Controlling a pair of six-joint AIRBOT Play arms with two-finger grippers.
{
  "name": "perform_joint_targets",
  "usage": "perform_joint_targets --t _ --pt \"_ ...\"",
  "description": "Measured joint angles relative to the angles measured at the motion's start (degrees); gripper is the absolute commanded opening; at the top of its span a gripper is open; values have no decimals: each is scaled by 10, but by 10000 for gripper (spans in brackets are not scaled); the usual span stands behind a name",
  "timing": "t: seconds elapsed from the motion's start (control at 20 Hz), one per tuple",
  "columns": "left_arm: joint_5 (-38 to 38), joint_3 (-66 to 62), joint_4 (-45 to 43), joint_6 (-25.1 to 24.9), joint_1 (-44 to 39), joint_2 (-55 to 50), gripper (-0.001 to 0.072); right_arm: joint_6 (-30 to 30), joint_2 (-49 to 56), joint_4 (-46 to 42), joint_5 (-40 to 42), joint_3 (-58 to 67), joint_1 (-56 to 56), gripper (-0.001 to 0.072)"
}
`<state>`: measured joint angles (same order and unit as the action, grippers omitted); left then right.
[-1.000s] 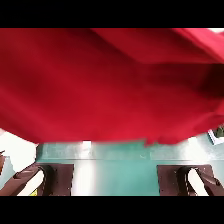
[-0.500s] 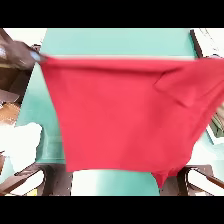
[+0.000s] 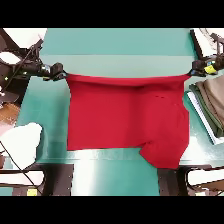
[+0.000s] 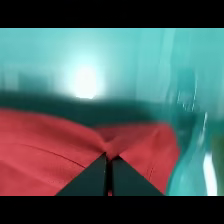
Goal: Fold the shirts.
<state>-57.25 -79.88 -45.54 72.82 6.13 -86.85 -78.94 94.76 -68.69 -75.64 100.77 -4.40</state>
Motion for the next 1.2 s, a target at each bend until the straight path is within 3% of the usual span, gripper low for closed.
perform_joint_targets --t 0.2,0.45,0.65,0.95,1.0,1.05,1.1,1.15,1.2 --pt "54 -42 8 -21 -1 -23 26 -1 30 0 68 51 4 12" --pt "22 -56 -20 -37 -1 -32 26 -1 36 -4 68 43 5 12" --pt "-35 -22 -44 -42 0 -35 26 -1 7 -10 67 -50 5 12" --pt "-51 68 -56 -42 0 -36 29 -1 -64 -29 108 -221 5 23" --pt "-51 75 -56 -42 0 -36 35 -1 -71 -29 115 -240 4 152" --pt "-53 80 -57 -42 0 -36 271 -1 -76 -27 119 -257 4 360" --pt "-55 83 -59 -41 0 -36 565 -1 -80 -24 122 -267 4 451" --pt "-60 86 -59 -38 0 -36 581 -1 -83 -22 122 -275 4 449" --pt "-68 88 -59 -35 2 -36 539 -1 -85 -20 120 -278 4 448"
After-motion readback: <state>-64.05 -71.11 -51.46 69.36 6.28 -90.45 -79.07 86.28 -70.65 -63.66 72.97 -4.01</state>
